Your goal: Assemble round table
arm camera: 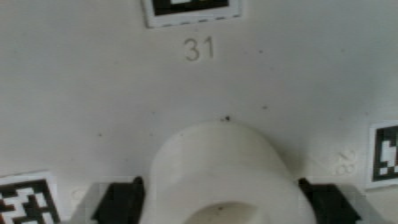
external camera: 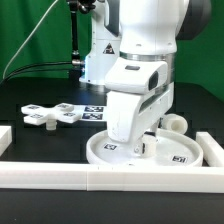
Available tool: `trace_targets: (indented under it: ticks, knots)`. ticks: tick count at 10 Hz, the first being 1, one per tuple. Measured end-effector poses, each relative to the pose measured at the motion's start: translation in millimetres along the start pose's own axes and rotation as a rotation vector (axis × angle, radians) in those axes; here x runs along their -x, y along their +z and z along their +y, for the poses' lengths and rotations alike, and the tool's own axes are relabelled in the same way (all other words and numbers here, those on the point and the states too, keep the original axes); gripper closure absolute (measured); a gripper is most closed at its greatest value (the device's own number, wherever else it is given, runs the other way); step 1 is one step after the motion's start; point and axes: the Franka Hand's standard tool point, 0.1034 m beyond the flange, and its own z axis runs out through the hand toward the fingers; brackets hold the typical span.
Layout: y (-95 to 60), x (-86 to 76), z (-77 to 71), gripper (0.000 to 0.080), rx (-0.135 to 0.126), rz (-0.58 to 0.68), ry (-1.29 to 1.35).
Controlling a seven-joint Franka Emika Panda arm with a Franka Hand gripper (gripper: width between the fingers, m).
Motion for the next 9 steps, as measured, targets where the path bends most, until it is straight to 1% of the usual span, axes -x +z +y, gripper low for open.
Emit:
trace_targets:
  ticks: [2,3,4,5,6,7,8,9]
  knots:
    - [0.1,-1.5,-0.9,0.039,0.0,0.0,0.007]
    - [0.1,-1.4,-1.0,0.0313,0.0,0.0,0.007]
    - [0.1,-1.5,-1.0,0.0186,0.0,0.0,0.007]
    - [-1.9,0.0,-1.6,0.0161,-0.004,-0.005,0.008]
    - [-13.4,3.6,-4.8,0.0161,-0.01,-0.016,0.033]
    - [-27.1,4.8,-16.7,0.0151,-0.001,-0.02,0.101]
    - [-35.7,3.0,-29.9,0.0151,0.01,-0.017,0.218]
    - [-45.7,-1.8,-47.4,0.0151,0.023,-0.013,0.319]
